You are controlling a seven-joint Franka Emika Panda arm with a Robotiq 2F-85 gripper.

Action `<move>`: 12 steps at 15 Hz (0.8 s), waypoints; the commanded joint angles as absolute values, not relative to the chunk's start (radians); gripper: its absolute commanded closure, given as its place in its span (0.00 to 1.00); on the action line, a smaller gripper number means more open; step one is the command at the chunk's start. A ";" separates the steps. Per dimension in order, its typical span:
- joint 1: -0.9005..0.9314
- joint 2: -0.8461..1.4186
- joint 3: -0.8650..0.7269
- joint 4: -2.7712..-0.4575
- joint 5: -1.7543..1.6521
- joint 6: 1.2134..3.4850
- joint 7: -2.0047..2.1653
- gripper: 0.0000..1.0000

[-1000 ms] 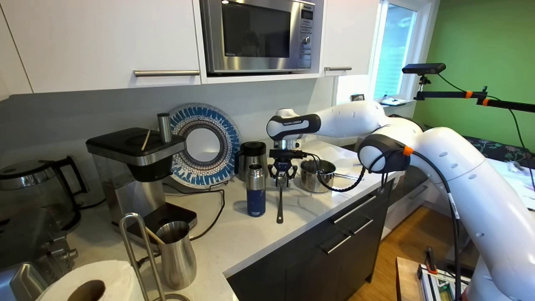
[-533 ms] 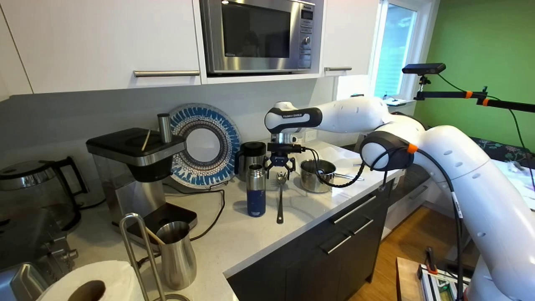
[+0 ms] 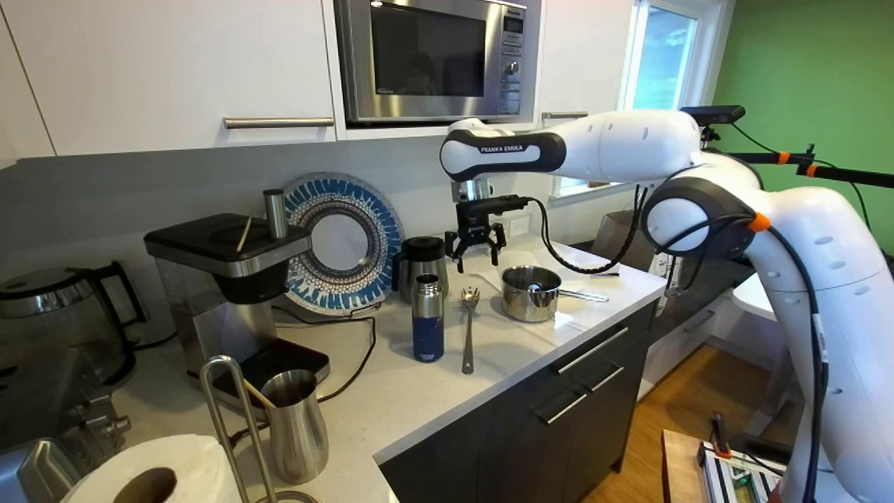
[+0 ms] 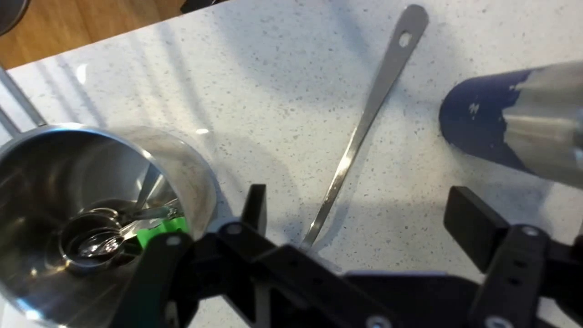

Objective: Put the silver ladle on the counter

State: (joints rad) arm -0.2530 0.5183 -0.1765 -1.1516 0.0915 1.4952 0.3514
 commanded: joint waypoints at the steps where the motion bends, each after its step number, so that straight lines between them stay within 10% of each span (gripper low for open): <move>1: -0.182 0.307 -0.174 -1.386 -0.037 1.538 0.261 0.00; 12: -0.117 -0.125 -0.134 -1.805 -0.132 1.822 0.199 0.00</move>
